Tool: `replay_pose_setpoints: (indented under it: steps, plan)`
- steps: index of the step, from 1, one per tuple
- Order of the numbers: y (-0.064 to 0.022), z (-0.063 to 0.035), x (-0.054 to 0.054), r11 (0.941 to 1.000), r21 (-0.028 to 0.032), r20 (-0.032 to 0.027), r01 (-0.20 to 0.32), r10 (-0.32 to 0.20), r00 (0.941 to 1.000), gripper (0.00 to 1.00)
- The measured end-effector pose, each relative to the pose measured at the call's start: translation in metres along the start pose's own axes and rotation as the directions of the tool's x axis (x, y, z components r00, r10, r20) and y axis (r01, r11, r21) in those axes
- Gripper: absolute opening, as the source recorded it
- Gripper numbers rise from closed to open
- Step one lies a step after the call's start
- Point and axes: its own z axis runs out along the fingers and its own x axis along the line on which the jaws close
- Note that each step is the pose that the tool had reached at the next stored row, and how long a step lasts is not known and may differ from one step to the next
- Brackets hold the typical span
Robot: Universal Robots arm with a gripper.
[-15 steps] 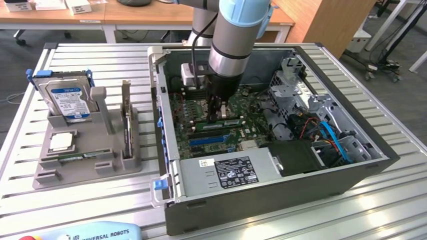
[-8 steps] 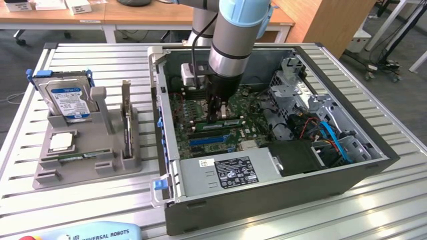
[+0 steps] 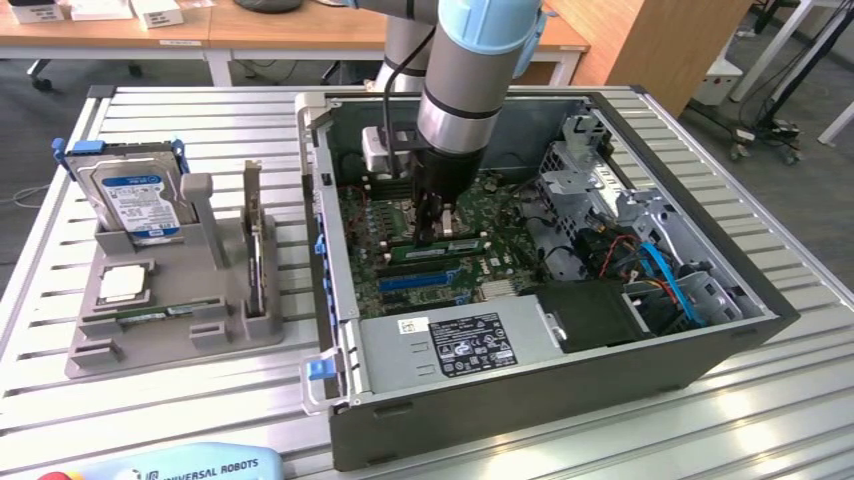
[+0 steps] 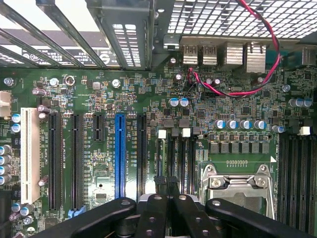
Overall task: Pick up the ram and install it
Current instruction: 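Press down the ram until it locks into place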
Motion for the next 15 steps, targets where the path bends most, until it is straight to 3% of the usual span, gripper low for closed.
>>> replay_pose_setpoints:
  steps: [10, 15]
  plan:
    - [0.0000, 0.0004, 0.0000, 1.0000, 0.0001, 0.0003, 0.000, 0.000, 1.0000, 0.10]
    - [0.0002, -0.0058, -0.0003, 1.0000, 0.0002, 0.0004, 0.000, 0.000, 1.0000, 0.10]
